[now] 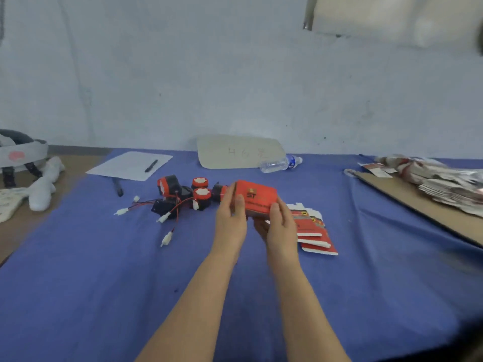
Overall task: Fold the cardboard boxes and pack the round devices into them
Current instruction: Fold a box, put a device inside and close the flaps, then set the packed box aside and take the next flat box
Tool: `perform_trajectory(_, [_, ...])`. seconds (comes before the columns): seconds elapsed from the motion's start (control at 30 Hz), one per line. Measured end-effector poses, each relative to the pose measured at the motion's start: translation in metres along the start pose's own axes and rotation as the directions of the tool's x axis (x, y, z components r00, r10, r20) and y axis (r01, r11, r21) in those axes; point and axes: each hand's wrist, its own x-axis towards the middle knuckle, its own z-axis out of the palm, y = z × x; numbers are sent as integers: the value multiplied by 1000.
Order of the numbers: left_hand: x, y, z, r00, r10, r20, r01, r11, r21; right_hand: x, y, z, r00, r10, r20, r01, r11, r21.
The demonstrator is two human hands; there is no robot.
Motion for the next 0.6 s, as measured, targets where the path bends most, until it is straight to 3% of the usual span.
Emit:
perform_trajectory(0.13, [-31,35,115,973,36,226,-3,989,-146,-4,-90,-90,913,-251,-321,234,968,-92])
perform_trajectory(0.2, [-64,55,184,928,-10,374,96,973,-212,-16,-140,-146,795,-350,-496,274,936,-222])
perform_trajectory(0.27, [-106,73,248,836,0,549,117,977,-178,-38,-185,-202,629,-478,-614,266,873,-408])
perform_trajectory(0.3, [-129,81,276,756,11,654,88,989,-118,-52,-203,-228,540,-531,-653,212,837,-505])
perform_trajectory(0.37, [-173,93,314,553,-6,833,6,1000,4,-78,-226,-268,355,-620,-700,-48,735,-676])
perform_trajectory(0.4, [-189,96,326,480,-28,877,-16,999,40,-87,-232,-279,277,-674,-684,-185,662,-727])
perform_trajectory(0.43, [-199,96,332,452,-42,891,-15,998,54,-94,-233,-286,228,-727,-648,-264,595,-759])
perform_trajectory(0.5, [-201,89,333,525,-5,851,1,1000,5,-94,-227,-288,219,-800,-559,-209,521,-828])
perform_trajectory(0.53, [-194,82,326,603,25,798,-2,1000,-30,-89,-220,-283,265,-812,-520,-87,517,-851])
perform_trajectory(0.6, [-165,64,304,746,55,664,-12,998,-69,-69,-197,-261,432,-772,-466,182,581,-793])
